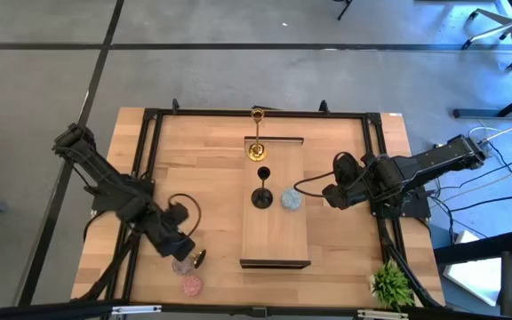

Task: Pick & Place candle stick holders
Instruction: Put the red brown scented candle on the shelf

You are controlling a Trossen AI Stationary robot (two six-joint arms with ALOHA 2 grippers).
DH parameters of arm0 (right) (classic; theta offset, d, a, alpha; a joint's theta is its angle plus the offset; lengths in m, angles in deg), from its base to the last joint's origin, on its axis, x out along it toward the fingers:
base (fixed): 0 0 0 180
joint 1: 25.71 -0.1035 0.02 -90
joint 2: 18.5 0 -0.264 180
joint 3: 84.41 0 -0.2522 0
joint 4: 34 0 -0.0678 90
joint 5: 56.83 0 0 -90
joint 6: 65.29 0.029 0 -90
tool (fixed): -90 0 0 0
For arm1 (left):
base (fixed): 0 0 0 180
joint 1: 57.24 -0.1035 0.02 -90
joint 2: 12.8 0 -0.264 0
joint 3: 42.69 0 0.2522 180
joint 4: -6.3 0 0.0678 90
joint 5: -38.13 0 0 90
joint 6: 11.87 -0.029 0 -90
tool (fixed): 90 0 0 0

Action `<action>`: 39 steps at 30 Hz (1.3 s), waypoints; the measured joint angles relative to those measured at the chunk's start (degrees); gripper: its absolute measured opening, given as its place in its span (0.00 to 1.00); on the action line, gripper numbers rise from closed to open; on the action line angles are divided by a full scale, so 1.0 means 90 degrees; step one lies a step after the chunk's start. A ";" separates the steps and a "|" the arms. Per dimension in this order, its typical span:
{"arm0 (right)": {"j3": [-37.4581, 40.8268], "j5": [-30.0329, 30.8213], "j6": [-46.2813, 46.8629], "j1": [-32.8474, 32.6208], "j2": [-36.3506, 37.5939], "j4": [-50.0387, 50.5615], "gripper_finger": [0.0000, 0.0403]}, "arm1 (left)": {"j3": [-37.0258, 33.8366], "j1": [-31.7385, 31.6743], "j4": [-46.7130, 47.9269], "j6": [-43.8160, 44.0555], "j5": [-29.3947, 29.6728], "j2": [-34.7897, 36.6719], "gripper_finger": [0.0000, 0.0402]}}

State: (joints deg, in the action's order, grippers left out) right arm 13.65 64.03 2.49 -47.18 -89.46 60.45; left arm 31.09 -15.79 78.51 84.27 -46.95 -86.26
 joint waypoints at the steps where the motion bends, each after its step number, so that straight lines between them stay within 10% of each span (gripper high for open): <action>1: 0.0000 0.0004 -0.0010 0.0000 0.0000 -0.0018 0.02 | 0.0120 0.0110 0.0338 0.0219 0.0076 -0.0059 0.36; 21: -0.0002 0.0145 -0.0015 0.0000 0.0000 -0.0127 0.02 | 0.1433 0.1157 0.0139 0.0822 0.0270 -0.2764 0.15; 39: -0.0001 0.0235 -0.0037 0.0000 0.0000 -0.0265 0.02 | 0.1423 0.0744 0.0286 0.0618 0.0065 -0.2866 0.32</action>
State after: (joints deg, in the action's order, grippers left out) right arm 13.64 66.14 2.15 -47.18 -89.46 58.06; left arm 43.89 -9.09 81.08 89.83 -46.36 -112.06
